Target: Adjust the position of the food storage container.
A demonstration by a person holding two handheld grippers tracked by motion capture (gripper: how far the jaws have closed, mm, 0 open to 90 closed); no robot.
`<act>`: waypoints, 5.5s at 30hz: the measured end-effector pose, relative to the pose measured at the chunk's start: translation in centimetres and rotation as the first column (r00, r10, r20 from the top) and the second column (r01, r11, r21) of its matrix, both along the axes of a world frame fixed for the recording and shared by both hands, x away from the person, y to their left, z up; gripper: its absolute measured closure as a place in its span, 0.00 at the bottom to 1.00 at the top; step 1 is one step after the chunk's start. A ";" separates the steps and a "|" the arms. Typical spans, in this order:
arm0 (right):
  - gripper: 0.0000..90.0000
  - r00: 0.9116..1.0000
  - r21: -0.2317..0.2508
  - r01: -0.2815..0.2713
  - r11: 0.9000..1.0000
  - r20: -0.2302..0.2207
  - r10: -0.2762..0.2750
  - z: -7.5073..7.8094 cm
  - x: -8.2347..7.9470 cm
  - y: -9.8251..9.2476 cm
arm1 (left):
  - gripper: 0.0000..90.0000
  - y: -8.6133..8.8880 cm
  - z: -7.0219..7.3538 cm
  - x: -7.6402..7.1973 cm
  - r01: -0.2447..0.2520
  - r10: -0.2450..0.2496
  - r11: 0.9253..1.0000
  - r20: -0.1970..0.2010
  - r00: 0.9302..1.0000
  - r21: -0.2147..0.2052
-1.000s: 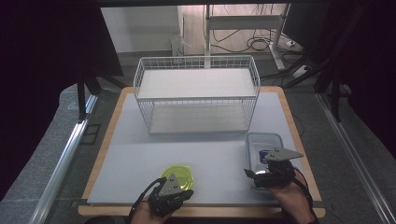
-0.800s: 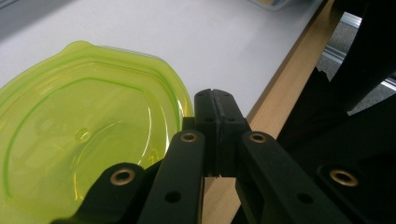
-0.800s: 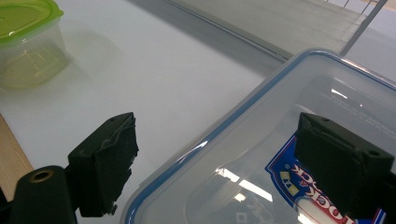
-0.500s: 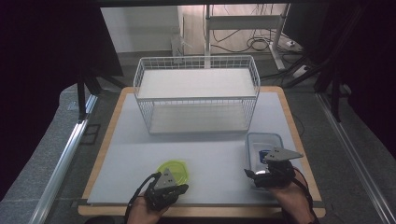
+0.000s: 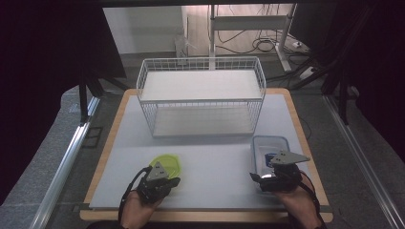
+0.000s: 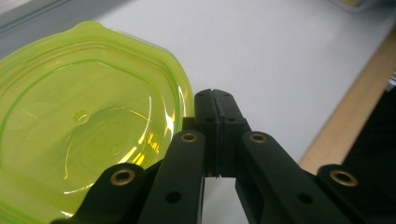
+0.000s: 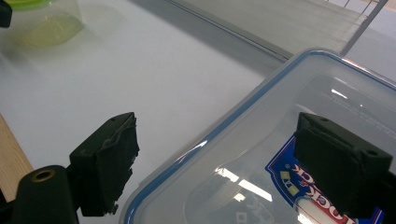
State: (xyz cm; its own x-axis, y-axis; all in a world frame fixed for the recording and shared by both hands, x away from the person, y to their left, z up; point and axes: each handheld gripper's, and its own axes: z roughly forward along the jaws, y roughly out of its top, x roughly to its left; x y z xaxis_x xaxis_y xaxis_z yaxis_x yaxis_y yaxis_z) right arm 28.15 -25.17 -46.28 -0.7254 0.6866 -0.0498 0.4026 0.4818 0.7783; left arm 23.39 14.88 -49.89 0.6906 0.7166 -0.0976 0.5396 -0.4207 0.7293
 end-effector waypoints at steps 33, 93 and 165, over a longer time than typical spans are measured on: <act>0.17 1.000 0.001 -0.001 1.000 -0.003 0.001 -0.2 0.1 -0.1 | 1.00 6.5 -0.4 2.8 -0.192 0.192 0.981 0.007 0.981 0.016; 1.00 0.964 -0.047 0.244 0.969 -0.094 -0.248 -0.6 -1.7 -9.8 | 0.24 1.6 -1.5 0.2 0.036 -0.040 0.998 0.101 0.994 0.048; 1.00 0.956 0.014 -0.247 0.969 -0.160 0.246 -2.2 -0.8 3.5 | 0.24 0.8 -2.0 0.4 0.063 -0.070 0.994 0.079 0.994 0.085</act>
State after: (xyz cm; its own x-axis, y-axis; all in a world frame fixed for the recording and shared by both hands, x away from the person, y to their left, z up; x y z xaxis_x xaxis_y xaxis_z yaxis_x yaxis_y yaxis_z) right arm 27.38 -21.68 -48.51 -0.8710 0.4853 0.0763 0.3889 0.5861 0.7108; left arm 23.79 15.63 -51.90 0.7401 0.6722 0.0186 0.4488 -0.5143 0.7309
